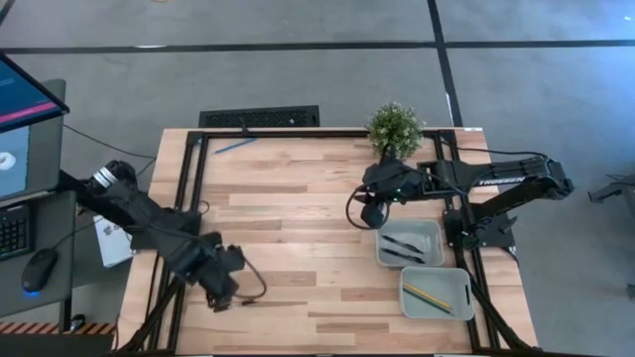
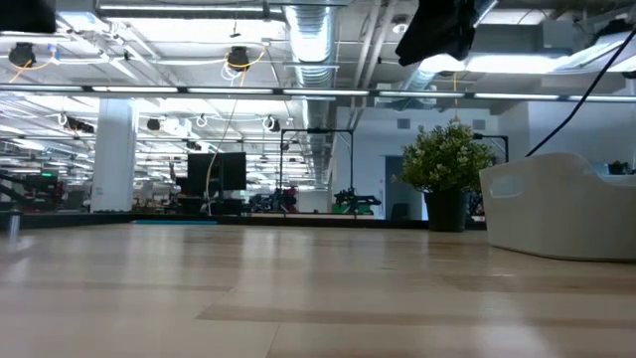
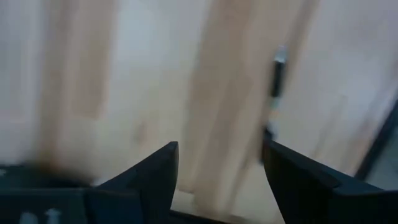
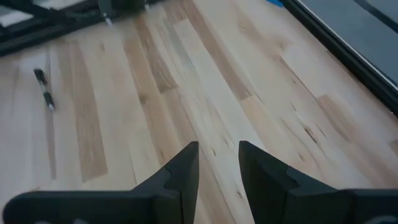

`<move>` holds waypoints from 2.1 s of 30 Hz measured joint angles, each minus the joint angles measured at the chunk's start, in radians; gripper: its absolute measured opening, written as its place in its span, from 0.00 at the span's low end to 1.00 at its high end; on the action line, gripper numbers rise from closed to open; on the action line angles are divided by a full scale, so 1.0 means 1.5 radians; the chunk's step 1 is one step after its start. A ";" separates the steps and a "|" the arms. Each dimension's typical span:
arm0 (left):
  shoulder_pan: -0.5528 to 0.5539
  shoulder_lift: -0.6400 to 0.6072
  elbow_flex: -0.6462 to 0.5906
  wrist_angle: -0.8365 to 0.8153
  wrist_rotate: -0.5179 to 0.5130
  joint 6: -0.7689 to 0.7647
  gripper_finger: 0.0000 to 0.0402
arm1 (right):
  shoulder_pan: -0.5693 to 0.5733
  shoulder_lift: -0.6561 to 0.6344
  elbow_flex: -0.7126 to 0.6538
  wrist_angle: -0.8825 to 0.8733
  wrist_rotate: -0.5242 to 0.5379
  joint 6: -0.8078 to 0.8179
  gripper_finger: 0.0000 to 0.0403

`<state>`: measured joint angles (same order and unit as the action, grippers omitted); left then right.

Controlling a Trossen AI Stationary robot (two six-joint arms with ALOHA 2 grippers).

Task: Sort pens & pencils
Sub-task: Put the black pen into the top gray bin

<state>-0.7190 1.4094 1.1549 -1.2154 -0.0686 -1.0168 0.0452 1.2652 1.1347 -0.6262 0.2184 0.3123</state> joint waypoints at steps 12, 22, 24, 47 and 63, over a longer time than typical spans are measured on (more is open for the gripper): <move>-0.127 0.000 -0.112 0.235 0.008 -0.149 0.55 | 0.038 0.000 0.000 0.202 -0.008 0.031 0.34; -0.156 0.000 -0.128 0.223 -0.034 -0.168 0.55 | 0.018 0.000 0.001 0.203 -0.009 0.047 0.34; -0.154 0.000 -0.128 0.224 -0.039 -0.187 0.55 | 0.009 0.000 0.001 0.190 -0.007 0.047 0.34; -0.154 0.023 -0.128 0.228 -0.027 -0.209 0.55 | -0.005 0.000 0.001 0.163 -0.013 -0.005 0.34; -0.151 0.165 -0.127 0.320 0.020 -0.204 0.55 | -0.005 0.000 0.001 0.163 -0.013 -0.007 0.33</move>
<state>-0.9455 1.6573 0.9638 -0.7354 -0.0391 -1.3234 0.0376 1.2652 1.1355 -0.3813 0.1986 0.3023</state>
